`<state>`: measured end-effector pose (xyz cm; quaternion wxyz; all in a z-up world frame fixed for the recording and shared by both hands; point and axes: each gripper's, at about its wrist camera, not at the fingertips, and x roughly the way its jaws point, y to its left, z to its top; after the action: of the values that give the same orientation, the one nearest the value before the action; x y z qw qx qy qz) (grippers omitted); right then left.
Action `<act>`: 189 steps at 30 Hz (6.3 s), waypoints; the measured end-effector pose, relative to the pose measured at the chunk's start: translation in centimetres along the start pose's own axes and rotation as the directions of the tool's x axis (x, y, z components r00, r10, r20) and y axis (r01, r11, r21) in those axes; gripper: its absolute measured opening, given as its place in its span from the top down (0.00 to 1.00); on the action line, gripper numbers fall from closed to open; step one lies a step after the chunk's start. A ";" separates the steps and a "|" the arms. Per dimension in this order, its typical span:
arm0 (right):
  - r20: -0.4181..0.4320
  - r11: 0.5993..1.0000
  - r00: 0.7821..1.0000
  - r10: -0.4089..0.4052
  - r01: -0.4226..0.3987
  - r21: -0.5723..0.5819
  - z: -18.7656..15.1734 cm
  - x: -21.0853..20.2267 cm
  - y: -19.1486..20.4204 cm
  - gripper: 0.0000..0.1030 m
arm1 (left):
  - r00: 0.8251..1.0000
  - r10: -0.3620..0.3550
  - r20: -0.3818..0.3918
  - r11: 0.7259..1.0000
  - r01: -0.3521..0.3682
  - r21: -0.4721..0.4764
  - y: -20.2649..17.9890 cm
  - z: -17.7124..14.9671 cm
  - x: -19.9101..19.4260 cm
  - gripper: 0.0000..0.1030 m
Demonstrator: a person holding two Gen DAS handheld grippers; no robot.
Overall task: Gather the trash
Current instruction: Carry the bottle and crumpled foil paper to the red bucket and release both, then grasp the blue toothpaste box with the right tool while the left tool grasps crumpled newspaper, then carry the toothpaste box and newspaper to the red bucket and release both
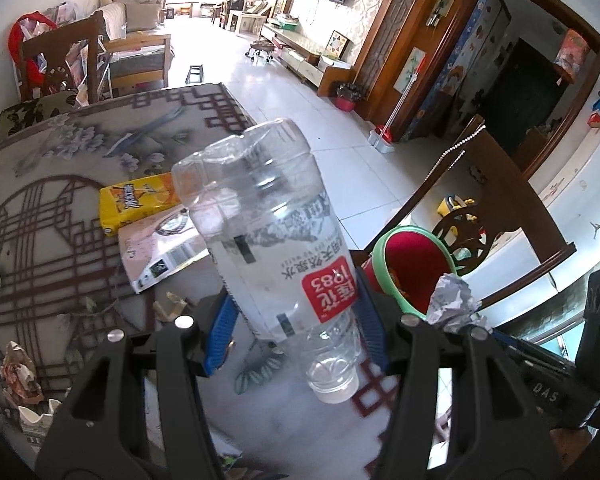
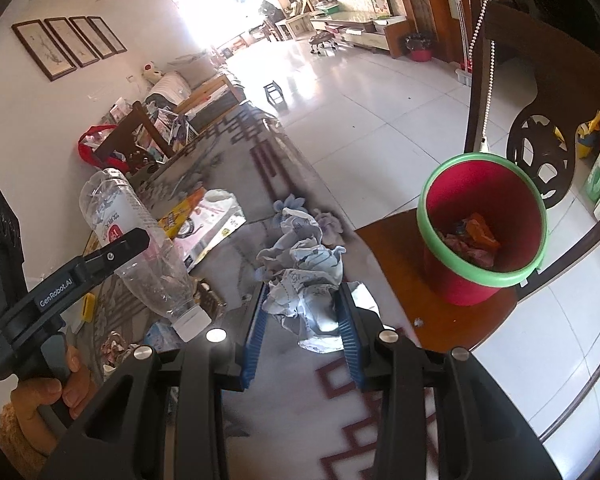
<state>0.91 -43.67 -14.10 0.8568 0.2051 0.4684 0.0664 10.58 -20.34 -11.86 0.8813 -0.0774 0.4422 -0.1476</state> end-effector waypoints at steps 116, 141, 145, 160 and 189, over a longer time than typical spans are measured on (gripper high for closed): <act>-0.135 0.963 0.987 -0.082 0.043 -0.266 -6.7 7.6 14.3 0.51 | 0.954 0.010 -0.301 0.992 -0.046 -0.114 16.7 -12.7 0.2 0.35; -0.038 0.955 0.999 0.025 -0.035 -0.296 -5.9 3.3 17.7 0.51 | 0.998 0.042 -0.040 0.990 -0.047 -0.130 16.0 -7.2 -7.0 0.61; -0.021 0.955 0.999 0.039 -0.044 -0.294 -5.4 2.8 18.1 0.55 | 0.999 0.043 -0.002 0.993 -0.043 -0.113 15.3 -6.2 -8.0 0.61; -0.243 0.941 0.966 -0.083 -0.005 -0.339 -7.4 9.6 16.3 0.40 | 0.998 0.065 -0.002 0.986 -0.065 -0.156 16.5 -5.5 -8.1 0.61; -0.446 0.807 0.813 -0.375 0.049 -0.589 -16.0 12.8 12.5 0.46 | 1.000 0.024 0.001 0.991 -0.023 -0.129 14.4 -4.7 -7.7 0.61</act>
<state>-4.34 -23.75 -26.50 0.7117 -0.1342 0.6723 0.1533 5.22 -4.18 -12.67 0.8768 -0.1292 0.4504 -0.1083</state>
